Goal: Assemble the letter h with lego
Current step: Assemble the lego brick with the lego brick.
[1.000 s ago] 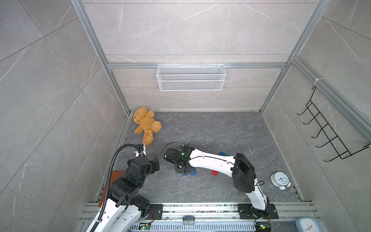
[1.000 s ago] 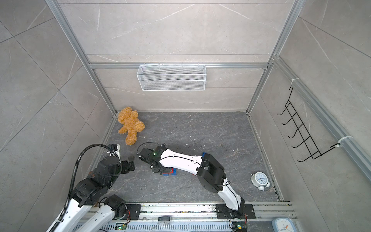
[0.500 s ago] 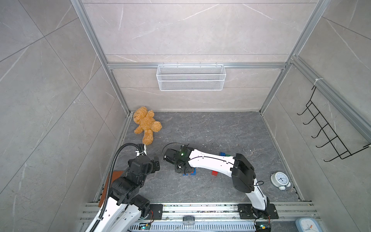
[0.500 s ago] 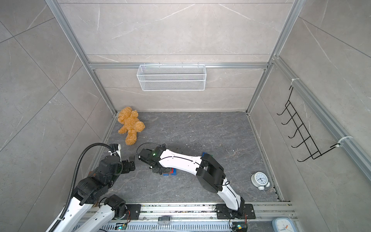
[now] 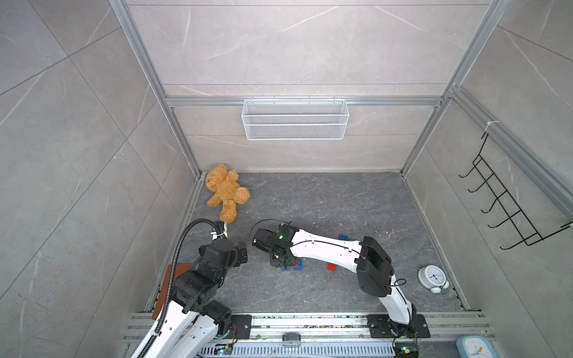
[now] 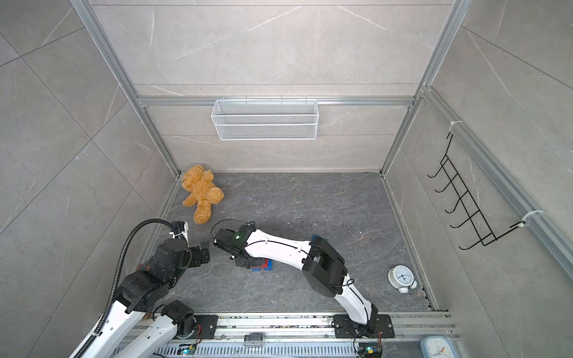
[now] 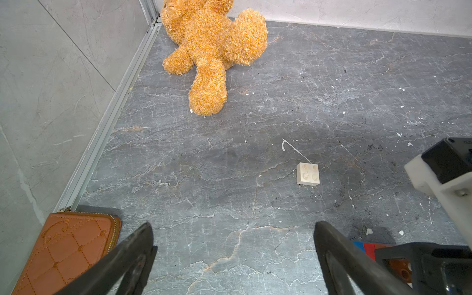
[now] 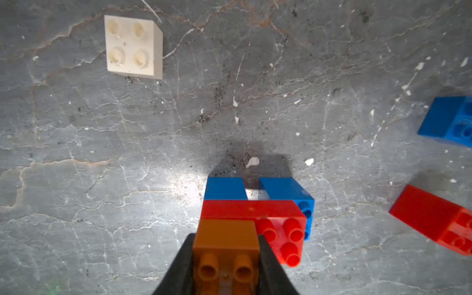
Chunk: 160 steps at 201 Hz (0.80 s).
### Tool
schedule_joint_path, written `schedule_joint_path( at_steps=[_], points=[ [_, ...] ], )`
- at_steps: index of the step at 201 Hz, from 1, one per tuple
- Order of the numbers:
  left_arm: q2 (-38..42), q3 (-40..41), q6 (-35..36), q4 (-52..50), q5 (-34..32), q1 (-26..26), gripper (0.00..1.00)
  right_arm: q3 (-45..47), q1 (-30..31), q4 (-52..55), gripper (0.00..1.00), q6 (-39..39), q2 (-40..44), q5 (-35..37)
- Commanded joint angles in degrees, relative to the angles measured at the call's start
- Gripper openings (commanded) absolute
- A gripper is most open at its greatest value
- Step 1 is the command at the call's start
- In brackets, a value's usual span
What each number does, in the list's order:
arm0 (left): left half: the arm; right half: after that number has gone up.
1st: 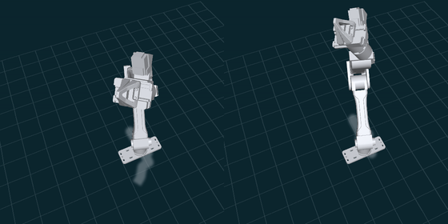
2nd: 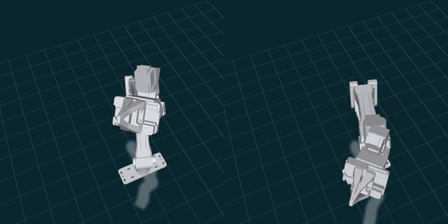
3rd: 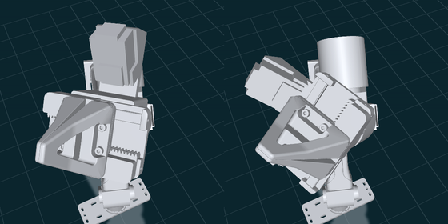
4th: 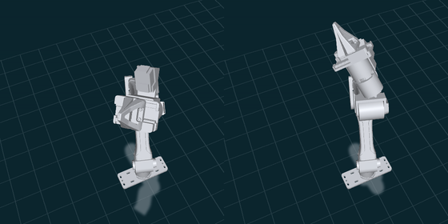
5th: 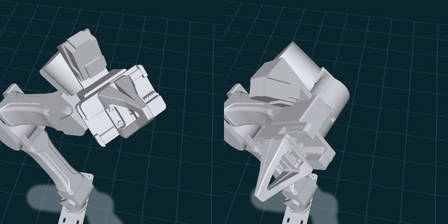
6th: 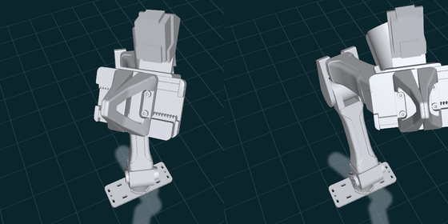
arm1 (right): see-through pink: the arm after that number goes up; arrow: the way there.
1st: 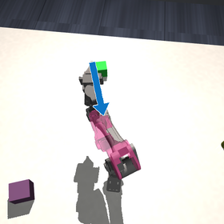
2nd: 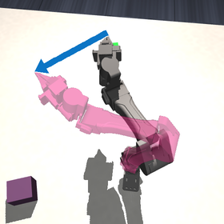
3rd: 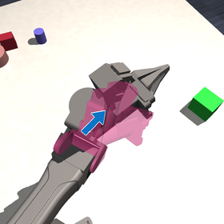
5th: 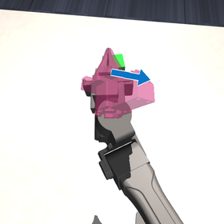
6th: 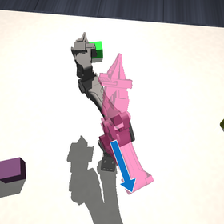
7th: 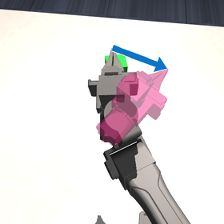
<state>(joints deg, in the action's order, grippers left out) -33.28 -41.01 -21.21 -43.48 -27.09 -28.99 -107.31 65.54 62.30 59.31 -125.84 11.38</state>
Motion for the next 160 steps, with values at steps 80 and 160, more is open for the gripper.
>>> schedule_joint_path(
  at_steps=[80, 160],
  points=[
    [-0.74, -2.36, -0.95, -0.06, -0.74, 0.25, 0.99, 4.91, -0.50, -1.05, 0.03, -1.64, -10.88, -7.75],
    [-0.87, -2.49, -1.13, -0.27, -0.81, 0.59, 0.99, 1.49, -0.41, 1.69, 0.26, -2.49, -5.96, -5.23]
  ],
)
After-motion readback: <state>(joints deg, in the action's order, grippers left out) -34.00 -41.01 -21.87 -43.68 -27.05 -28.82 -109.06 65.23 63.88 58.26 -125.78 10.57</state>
